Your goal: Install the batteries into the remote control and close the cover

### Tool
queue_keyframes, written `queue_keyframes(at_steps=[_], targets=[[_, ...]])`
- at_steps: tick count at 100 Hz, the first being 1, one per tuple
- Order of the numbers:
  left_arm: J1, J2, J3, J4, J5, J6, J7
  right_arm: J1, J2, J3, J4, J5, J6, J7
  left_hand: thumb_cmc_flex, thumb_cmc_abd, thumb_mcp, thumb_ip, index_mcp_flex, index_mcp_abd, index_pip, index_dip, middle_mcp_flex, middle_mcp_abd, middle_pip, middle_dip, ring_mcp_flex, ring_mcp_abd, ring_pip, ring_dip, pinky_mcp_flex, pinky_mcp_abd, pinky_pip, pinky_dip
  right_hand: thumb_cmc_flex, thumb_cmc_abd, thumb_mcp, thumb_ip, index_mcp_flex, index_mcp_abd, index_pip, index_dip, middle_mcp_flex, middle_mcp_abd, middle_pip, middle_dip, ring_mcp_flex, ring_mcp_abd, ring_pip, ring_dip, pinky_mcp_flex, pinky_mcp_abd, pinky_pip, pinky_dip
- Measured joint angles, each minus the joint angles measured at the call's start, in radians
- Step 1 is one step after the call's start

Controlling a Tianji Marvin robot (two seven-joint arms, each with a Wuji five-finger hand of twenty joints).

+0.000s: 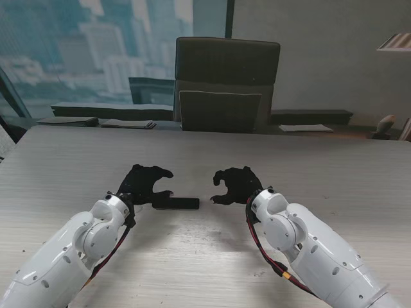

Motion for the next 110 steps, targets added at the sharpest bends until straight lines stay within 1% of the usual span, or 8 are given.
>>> queue_keyframes(at_steps=[9, 25, 38, 53, 71, 83, 99, 110], targets=[[0.015, -0.009, -0.030, 0.003, -0.154, -0.099, -0.005, -0.016, 0.000, 0.025, -0.011, 0.020, -0.040, 0.006, 0.000, 0.011, -0.042, 0.000, -0.023, 0.000, -0.034, -0.021, -0.028, 0.008, -0.028, -0.011, -0.034, 0.001, -0.024, -0.010, -0.012, 0.000, -0.024, -0.001, 0.012, -0.028, -0.004, 0.000, -0.050, 0.000, -0.009, -0.021, -0.047, -0.005, -0.011, -0.014, -0.019, -0.011, -0.042, -0.011, 0.000, -0.010, -0.030, 0.000], [0.029, -0.024, -0.054, 0.003, -0.178, -0.146, -0.002, -0.046, 0.002, 0.065, -0.038, 0.020, -0.093, 0.005, 0.011, 0.010, -0.076, 0.012, -0.027, 0.014, -0.066, -0.025, -0.049, 0.025, -0.043, -0.013, -0.047, 0.002, -0.038, -0.020, -0.020, 0.004, -0.039, -0.001, 0.027, -0.111, 0.053, 0.000, -0.090, 0.000, -0.015, -0.051, -0.074, -0.017, -0.024, -0.021, -0.019, -0.024, -0.069, -0.019, 0.005, -0.026, -0.071, 0.014], [0.032, -0.033, -0.070, 0.012, -0.310, -0.249, -0.003, -0.074, 0.002, 0.103, -0.057, 0.044, -0.151, -0.003, 0.012, 0.009, -0.087, 0.013, -0.039, 0.025, -0.105, -0.038, -0.071, 0.026, -0.067, -0.024, -0.060, 0.003, -0.050, -0.021, -0.030, 0.004, -0.066, -0.001, 0.027, -0.139, 0.078, 0.000, -0.118, 0.000, -0.013, -0.068, -0.108, -0.021, -0.025, -0.023, -0.019, -0.036, -0.099, -0.020, 0.017, -0.032, -0.131, 0.014], [0.029, -0.049, -0.064, 0.027, -0.258, -0.262, 0.104, -0.092, -0.002, 0.131, -0.058, 0.018, -0.229, -0.105, 0.012, 0.007, -0.088, 0.013, -0.039, 0.025, -0.115, -0.038, -0.072, 0.036, -0.066, -0.024, -0.060, 0.003, -0.050, -0.021, -0.030, 0.005, -0.068, -0.001, 0.027, -0.159, 0.089, 0.000, -0.118, 0.000, -0.013, -0.072, -0.108, -0.021, -0.025, -0.023, -0.019, -0.037, -0.106, -0.021, 0.028, -0.032, -0.155, 0.014], [0.037, -0.055, -0.087, 0.016, -0.365, -0.292, 0.004, -0.128, -0.010, 0.178, -0.079, 0.086, -0.253, -0.115, 0.013, -0.002, -0.152, 0.013, -0.059, 0.037, -0.162, -0.040, -0.101, 0.037, -0.093, -0.027, -0.096, 0.013, -0.087, -0.033, -0.042, 0.005, -0.117, -0.001, 0.024, -0.159, 0.089, -0.006, -0.118, 0.000, -0.013, -0.080, -0.108, -0.021, -0.025, -0.025, -0.019, -0.037, -0.108, -0.021, 0.028, -0.032, -0.166, 0.014], [0.049, -0.056, -0.103, 0.011, -0.368, -0.320, 0.023, -0.164, -0.021, 0.201, -0.100, 0.154, -0.260, -0.131, 0.022, -0.002, -0.214, 0.013, -0.060, 0.037, -0.199, -0.040, -0.123, 0.048, -0.121, -0.037, -0.122, 0.016, -0.117, -0.038, -0.048, 0.005, -0.158, -0.001, 0.000, -0.159, 0.089, -0.014, -0.118, 0.000, -0.013, -0.084, -0.108, -0.021, -0.027, -0.034, -0.019, -0.037, -0.126, -0.021, 0.028, -0.032, -0.211, 0.014], [0.063, -0.064, -0.124, 0.014, -0.431, -0.390, 0.045, -0.203, -0.037, 0.219, -0.113, 0.189, -0.268, -0.177, 0.032, -0.002, -0.252, 0.013, -0.087, 0.040, -0.239, -0.047, -0.156, 0.060, -0.144, -0.049, -0.147, 0.022, -0.141, -0.048, -0.055, 0.005, -0.225, -0.001, -0.011, -0.159, 0.088, -0.023, -0.117, 0.000, -0.013, -0.092, -0.108, -0.021, -0.040, -0.036, -0.019, -0.035, -0.140, -0.022, 0.027, -0.030, -0.266, 0.014], [0.072, -0.066, -0.133, 0.012, -0.430, -0.392, 0.045, -0.218, -0.040, 0.230, -0.120, 0.193, -0.279, -0.177, 0.032, -0.003, -0.253, 0.013, -0.109, 0.050, -0.261, -0.049, -0.183, 0.060, -0.156, -0.049, -0.159, 0.025, -0.141, -0.048, -0.055, -0.004, -0.244, -0.001, -0.011, -0.159, 0.088, -0.023, -0.117, 0.000, -0.013, -0.092, -0.108, -0.021, -0.040, -0.036, -0.019, -0.035, -0.143, -0.022, 0.027, -0.026, -0.275, 0.014]])
